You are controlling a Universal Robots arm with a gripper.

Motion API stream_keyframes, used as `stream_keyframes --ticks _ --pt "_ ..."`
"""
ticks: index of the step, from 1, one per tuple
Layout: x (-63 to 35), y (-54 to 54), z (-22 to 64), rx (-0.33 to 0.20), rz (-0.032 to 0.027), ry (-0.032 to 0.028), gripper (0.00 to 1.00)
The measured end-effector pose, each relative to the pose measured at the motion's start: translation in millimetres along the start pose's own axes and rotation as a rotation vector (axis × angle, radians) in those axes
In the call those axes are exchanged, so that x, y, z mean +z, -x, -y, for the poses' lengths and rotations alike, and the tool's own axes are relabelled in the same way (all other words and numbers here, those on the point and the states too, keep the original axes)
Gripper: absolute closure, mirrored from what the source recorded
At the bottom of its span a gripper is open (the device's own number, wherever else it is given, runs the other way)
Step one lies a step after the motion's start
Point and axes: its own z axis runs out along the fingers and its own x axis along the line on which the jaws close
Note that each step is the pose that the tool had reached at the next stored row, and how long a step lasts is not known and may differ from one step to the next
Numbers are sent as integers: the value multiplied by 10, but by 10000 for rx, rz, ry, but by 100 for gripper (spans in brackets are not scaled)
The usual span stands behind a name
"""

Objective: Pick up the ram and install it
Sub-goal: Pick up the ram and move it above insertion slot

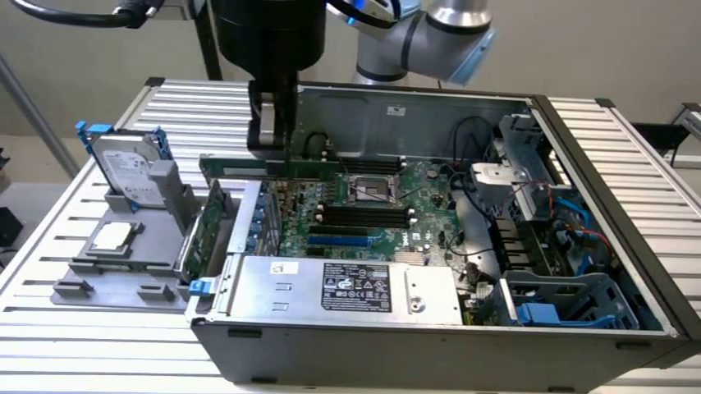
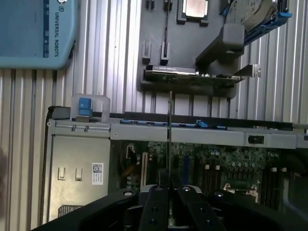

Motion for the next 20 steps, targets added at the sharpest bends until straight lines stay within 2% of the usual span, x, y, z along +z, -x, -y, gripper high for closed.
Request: stream_keyframes --ticks 6,17,20 --pt "37 81 253 0 5 0 87" --pt "77 271 549 -4 71 -3 87" --pt "93 332 633 -3 71 -2 87"
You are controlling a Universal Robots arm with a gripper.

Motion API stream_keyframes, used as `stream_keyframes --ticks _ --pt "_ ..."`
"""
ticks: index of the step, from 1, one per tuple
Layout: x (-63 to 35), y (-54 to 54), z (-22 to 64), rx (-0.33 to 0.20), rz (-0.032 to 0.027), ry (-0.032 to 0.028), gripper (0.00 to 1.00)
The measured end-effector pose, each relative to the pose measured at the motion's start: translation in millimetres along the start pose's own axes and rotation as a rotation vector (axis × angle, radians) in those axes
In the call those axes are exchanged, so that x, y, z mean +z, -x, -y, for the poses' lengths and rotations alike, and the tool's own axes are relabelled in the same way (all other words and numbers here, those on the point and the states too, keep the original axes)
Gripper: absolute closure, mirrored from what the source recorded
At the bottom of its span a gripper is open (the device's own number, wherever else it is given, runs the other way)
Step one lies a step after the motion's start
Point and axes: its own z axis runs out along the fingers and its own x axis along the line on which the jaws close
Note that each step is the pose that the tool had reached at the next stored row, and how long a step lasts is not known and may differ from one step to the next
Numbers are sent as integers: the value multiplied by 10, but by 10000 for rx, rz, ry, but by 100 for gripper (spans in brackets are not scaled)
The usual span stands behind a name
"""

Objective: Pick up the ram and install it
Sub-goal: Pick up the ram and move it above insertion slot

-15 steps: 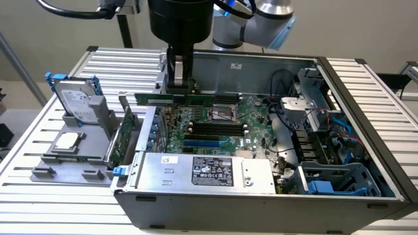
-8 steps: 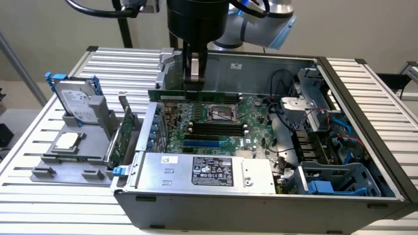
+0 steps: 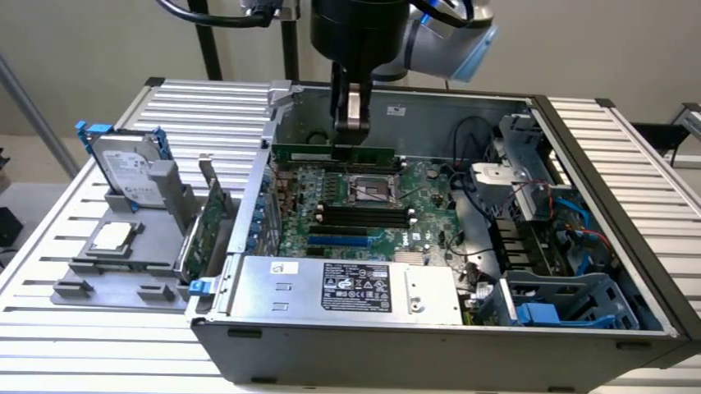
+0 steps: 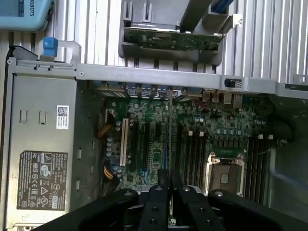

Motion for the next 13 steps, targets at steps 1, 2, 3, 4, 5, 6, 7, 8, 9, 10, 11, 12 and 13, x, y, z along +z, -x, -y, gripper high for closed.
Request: stream_keyframes --ticks 1,2,3,4,5,6,7,8,9,10,11,12,13 --pt "7 22 29 -1 1 -1 87" --pt "14 45 57 -1 0 -1 87" --pt "22 69 84 -1 1 -1 87" --pt "30 94 111 -1 1 -1 87" --pt "39 120 138 -1 0 0 87" --pt "48 146 163 -1 1 -1 87" --pt "58 176 188 -1 0 0 87" --pt "68 205 210 -1 0 0 87" --pt "78 236 232 -1 0 0 87" --pt "89 266 252 -1 0 0 87" --pt "100 297 273 -1 0 0 87" --pt "111 329 293 -1 1 0 87" --pt "122 361 313 -1 0 -1 87"
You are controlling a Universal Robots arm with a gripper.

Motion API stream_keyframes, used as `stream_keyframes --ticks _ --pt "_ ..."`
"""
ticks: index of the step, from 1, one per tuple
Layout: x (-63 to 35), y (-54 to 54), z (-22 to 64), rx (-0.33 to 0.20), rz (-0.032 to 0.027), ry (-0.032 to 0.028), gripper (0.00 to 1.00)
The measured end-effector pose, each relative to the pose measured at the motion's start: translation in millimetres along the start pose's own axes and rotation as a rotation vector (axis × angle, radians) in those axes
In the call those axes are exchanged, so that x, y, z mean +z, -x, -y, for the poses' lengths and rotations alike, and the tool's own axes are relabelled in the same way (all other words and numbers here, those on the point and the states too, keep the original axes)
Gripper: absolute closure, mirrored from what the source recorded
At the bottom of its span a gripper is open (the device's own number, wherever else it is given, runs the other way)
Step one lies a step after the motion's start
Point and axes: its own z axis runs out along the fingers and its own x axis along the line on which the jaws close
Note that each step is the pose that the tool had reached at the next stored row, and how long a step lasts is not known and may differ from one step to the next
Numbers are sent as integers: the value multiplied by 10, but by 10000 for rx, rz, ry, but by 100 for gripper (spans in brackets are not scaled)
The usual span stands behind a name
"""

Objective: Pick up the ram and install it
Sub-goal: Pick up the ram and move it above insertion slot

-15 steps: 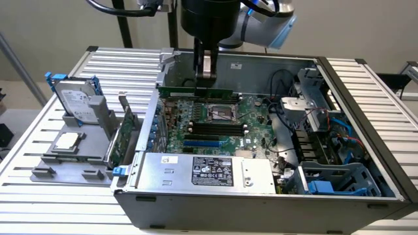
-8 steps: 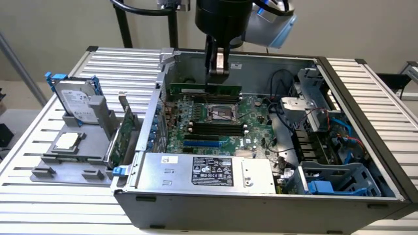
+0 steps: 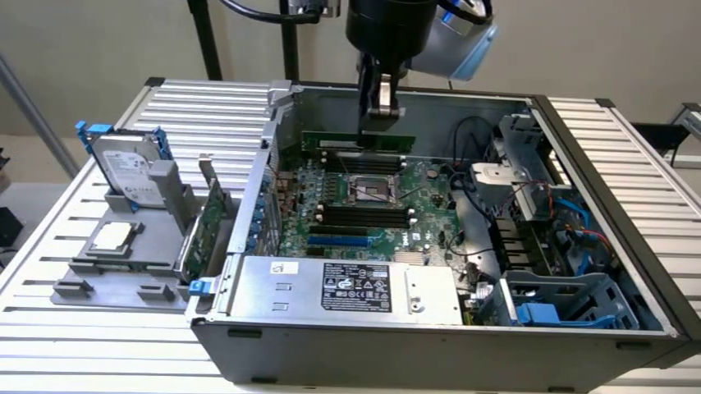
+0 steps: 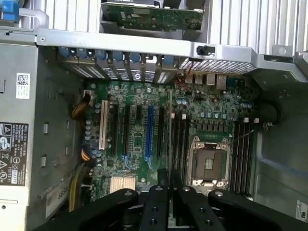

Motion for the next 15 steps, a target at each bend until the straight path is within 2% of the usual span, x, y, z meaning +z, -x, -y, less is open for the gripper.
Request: stream_keyframes --ticks 8,15 --pt "65 220 150 1 0 0 87" --pt "76 239 183 438 23 -27 87"
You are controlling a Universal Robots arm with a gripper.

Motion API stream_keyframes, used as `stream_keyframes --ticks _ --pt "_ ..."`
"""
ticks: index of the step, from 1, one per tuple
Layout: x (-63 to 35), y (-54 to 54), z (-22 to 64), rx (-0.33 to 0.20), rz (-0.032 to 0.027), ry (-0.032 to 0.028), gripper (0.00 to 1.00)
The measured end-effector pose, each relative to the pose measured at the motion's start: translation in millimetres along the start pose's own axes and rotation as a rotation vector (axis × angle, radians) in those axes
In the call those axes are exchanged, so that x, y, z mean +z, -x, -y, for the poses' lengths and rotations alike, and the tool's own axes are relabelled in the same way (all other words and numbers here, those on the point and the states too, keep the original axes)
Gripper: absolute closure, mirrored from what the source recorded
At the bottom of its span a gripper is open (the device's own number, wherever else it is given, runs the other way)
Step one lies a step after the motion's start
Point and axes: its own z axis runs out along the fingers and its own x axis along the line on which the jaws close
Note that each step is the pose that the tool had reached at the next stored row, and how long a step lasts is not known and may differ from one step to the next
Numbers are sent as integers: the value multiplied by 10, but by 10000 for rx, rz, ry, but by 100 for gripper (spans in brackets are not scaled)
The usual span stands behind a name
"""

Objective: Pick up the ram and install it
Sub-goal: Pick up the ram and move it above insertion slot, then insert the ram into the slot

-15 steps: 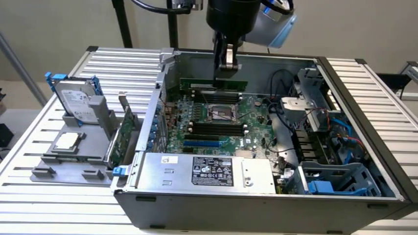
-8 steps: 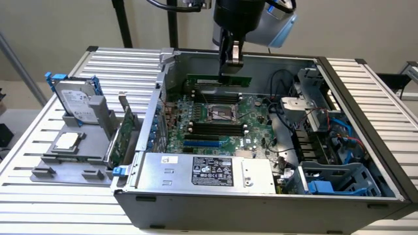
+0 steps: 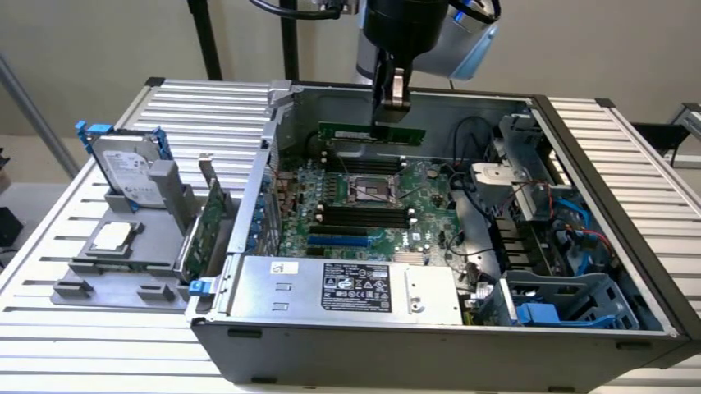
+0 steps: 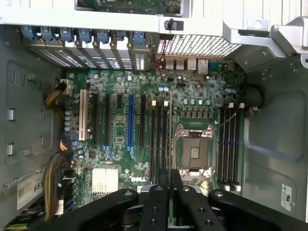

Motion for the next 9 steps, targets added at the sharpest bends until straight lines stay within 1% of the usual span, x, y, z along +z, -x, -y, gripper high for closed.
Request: stream_keyframes --ticks 9 --pt "0 0 1 1 0 1 87"
